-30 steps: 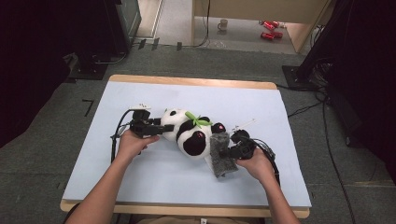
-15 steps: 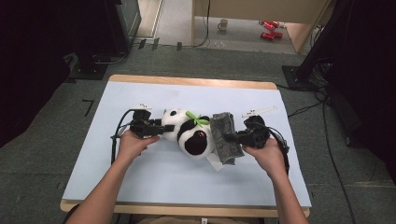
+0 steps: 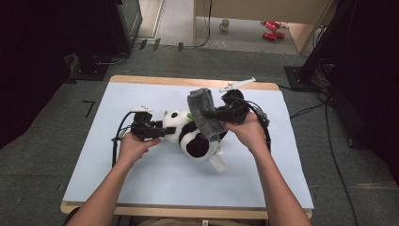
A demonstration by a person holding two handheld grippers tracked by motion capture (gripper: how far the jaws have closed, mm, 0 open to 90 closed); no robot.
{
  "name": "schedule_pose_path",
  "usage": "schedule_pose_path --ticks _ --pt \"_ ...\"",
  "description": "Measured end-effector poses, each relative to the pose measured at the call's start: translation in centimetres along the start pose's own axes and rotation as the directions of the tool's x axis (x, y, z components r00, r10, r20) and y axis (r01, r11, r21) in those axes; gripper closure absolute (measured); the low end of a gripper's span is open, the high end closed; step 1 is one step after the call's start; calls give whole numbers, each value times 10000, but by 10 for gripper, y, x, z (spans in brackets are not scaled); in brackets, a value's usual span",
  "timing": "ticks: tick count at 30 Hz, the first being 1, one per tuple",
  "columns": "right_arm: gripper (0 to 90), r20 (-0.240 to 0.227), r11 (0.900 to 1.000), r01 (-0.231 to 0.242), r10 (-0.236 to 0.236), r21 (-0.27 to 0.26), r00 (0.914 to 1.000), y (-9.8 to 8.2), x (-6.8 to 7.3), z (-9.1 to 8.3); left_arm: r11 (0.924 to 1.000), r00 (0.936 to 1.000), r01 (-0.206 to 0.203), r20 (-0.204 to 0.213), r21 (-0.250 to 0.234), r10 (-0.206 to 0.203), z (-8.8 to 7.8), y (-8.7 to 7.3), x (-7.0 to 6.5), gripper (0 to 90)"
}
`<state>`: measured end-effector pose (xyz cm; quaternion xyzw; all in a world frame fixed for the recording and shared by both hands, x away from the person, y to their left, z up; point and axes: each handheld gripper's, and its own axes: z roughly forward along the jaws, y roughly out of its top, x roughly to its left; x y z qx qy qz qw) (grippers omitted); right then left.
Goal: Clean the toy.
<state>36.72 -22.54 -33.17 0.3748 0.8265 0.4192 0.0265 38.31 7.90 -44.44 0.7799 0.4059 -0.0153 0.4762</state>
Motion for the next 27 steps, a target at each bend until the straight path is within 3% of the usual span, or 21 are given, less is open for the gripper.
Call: schedule_pose_path --ticks 4,6,9,12,16,27 --pt "806 -546 9989 276 -255 383 9982 11 13 22 9998 9999 -151 55 124 151 2 0 -5 370" --pt "806 -803 9956 442 -376 821 9961 13 19 35 9997 9998 -191 17 126 191 3 1 -7 370" --pt "807 -741 9794 733 -603 1879 9954 8 28 57 9995 9997 -246 -54 214 247 4 1 -8 371" --pt "810 -601 9748 658 -542 2132 9967 1 28 68 9991 9996 -291 -38 314 292 4 0 -6 374" --pt "812 -230 9770 521 -484 2066 9986 -1 21 61 9995 9997 -246 76 186 244 4 0 -6 376" --pt "813 396 9873 -483 427 1515 9983 -17 -11 28 9998 9998 -128 154 128 126 5 0 -3 379"
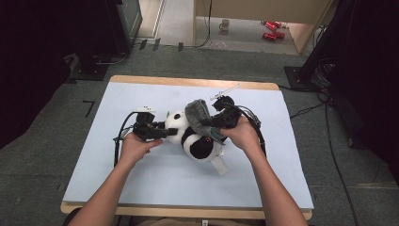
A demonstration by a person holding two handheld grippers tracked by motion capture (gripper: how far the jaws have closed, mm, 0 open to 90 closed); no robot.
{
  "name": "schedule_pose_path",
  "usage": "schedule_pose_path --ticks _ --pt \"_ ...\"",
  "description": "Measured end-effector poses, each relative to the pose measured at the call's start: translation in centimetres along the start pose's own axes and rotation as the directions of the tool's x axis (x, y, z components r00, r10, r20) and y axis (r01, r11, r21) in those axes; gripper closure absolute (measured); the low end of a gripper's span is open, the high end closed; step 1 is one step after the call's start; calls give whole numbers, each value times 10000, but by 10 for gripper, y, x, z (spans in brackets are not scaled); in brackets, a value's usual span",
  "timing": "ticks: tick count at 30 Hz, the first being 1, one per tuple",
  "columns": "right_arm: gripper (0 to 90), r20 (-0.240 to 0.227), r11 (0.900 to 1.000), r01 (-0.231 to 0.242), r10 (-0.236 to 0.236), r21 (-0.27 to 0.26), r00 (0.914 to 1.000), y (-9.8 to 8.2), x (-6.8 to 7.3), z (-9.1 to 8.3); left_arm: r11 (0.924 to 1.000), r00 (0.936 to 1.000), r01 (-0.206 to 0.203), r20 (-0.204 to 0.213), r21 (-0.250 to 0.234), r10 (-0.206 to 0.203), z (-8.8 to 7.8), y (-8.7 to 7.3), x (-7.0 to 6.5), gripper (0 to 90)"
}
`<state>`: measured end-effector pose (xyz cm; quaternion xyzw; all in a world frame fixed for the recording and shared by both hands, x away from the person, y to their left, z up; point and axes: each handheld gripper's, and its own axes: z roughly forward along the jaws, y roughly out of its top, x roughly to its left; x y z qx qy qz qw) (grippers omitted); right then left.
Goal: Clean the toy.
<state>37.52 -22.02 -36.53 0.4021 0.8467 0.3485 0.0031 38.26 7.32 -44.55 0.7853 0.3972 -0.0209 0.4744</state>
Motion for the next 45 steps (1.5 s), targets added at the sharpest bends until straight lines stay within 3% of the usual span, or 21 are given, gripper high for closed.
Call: schedule_pose_path --ticks 7,10,13,17,20,25,29,32,36,39,41,43,45 --pt "812 180 10000 -61 62 -41 9998 -6 -6 -8 9999 9999 156 31 -45 -156 -1 1 -1 385" --pt "813 103 9995 -215 218 -234 9997 -7 -6 -15 9997 10000 -38 89 223 36 -4 5 0 391" --pt "812 -25 9984 -103 101 -562 9999 -3 5 -25 9992 9999 -60 152 402 54 -7 5 0 410" --pt "813 249 9975 364 -349 -599 9991 5 23 -32 9988 9998 -152 105 475 147 -8 5 -3 427" --pt "813 241 9925 412 -387 -1154 9990 11 29 -38 9984 9999 -145 51 541 143 -8 5 -4 433" --pt "813 -302 9845 159 -215 -1746 9993 17 34 -51 9993 9995 196 -240 323 -188 -8 9 -6 472" --pt "813 -479 9801 585 -687 -1898 9965 17 53 -55 9992 9992 277 -304 278 -269 -6 10 -6 477" --pt "813 -864 9796 800 -973 -1846 9915 12 69 -52 9992 9982 342 -503 210 -331 -7 12 -7 486" --pt "813 -1316 9870 926 -1100 -1314 9852 -3 83 -37 9987 9966 488 -672 114 -480 -12 13 -4 496" --pt "812 -1371 9936 759 -869 -833 9867 -18 80 -25 9979 9950 643 -773 57 -637 -18 12 1 497" --pt "813 -981 9961 697 -747 -533 9924 -25 73 -17 9980 9950 631 -784 29 -627 -19 11 2 495" --pt "813 -619 9975 610 -632 -365 9961 -30 65 -11 9990 9956 452 -819 0 -451 -19 10 -1 486" --pt "813 -653 9983 333 -365 -484 9972 -32 57 -11 9997 9958 206 -895 -133 -218 -18 9 -3 445"
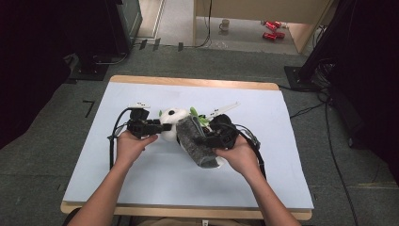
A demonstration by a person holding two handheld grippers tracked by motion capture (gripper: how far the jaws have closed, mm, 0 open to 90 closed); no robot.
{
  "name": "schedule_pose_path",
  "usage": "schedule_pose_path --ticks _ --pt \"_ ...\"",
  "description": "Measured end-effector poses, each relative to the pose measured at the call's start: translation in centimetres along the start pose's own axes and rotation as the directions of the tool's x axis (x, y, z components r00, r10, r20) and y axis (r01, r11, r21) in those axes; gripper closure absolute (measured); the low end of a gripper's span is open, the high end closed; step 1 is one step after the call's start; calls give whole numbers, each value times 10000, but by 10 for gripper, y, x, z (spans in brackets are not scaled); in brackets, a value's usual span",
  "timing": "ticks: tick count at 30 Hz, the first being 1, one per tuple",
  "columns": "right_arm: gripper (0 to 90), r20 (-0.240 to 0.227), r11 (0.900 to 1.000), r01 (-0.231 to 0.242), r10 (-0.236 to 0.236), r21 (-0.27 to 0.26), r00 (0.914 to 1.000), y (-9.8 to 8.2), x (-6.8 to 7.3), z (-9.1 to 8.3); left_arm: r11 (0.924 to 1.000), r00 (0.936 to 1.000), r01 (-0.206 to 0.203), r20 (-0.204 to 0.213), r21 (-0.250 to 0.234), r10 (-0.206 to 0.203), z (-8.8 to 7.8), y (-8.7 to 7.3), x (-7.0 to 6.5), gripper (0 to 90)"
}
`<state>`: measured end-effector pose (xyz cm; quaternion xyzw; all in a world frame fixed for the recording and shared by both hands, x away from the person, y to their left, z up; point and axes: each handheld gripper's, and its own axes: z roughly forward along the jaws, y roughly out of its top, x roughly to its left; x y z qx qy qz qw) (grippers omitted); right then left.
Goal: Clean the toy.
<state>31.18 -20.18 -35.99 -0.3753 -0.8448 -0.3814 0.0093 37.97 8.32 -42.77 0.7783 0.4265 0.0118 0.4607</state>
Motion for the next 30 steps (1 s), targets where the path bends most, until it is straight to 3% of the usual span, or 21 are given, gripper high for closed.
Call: schedule_pose_path --ticks 7,13,17,20,23,25,30 --pt "813 410 9999 -57 62 -106 9991 1 -10 -3 9965 9971 -559 478 -621 589 -1 -3 5 262" --pt "813 560 9996 -200 209 -175 9982 6 -21 -9 9922 9887 -903 1116 -863 997 -4 -3 13 234" --pt "812 763 9993 -281 299 -236 9966 11 -29 -12 9779 9758 -1865 977 -944 1955 -2 -2 13 214" --pt "812 855 9987 -393 419 -317 9955 15 -36 -14 9644 9667 -2453 503 -986 2510 7 -1 8 184" --pt "812 850 9980 -549 574 -317 9947 18 -41 -14 9625 9686 -2450 128 -1167 2481 17 1 5 165" --pt "812 871 9976 -600 627 -331 9942 19 -44 -14 9663 9739 -2239 85 -1272 2268 20 1 6 171" --pt "812 931 9956 -826 865 -452 9919 22 -54 -14 9716 9827 -1836 -52 -1493 1849 26 2 4 277"
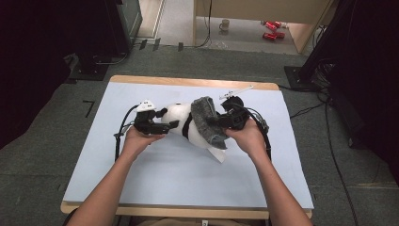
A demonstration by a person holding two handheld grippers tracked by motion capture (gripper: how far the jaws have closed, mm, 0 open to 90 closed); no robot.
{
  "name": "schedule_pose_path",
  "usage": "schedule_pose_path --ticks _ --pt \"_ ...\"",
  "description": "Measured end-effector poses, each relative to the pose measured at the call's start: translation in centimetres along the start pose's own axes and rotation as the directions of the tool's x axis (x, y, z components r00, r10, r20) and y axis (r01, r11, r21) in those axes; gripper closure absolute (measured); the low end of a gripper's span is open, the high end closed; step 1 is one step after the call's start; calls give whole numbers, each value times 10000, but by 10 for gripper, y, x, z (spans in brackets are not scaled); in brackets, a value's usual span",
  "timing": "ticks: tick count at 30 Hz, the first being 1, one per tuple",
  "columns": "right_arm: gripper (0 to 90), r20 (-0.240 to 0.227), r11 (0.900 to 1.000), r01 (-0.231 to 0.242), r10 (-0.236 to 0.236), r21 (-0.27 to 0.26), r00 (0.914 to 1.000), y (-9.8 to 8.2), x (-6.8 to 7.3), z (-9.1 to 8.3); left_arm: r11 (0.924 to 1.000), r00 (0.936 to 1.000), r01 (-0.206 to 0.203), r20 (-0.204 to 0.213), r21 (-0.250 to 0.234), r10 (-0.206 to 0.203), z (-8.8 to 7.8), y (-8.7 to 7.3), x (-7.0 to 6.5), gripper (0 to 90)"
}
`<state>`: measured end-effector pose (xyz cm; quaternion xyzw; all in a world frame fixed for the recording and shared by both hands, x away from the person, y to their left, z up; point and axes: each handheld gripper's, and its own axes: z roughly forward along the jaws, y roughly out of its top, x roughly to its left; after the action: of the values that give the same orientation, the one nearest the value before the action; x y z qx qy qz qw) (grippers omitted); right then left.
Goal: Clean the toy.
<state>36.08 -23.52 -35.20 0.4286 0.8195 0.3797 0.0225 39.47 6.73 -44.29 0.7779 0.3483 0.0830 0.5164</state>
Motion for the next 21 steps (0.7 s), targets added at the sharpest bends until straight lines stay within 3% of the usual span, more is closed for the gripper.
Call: schedule_pose_path --ticks 8,13,16,19,21 --pt "812 20 9993 -312 313 -190 9995 6 -7 -3 9968 9970 777 -82 172 -775 -5 1 -2 361" --pt "812 257 9994 -213 220 -279 9994 6 -12 0 9959 9977 673 58 599 -678 -10 3 -6 448" --pt "812 507 9994 -285 296 -216 9983 8 -15 -1 9920 9950 915 319 870 -946 -13 6 -13 520" --pt "812 672 9991 -394 402 -131 9969 11 -19 -3 9850 9908 1107 624 1324 -1198 -16 8 -20 535" --pt "813 636 9990 -451 455 -73 9969 11 -20 -4 9849 9917 1126 477 1314 -1198 -16 8 -21 535"
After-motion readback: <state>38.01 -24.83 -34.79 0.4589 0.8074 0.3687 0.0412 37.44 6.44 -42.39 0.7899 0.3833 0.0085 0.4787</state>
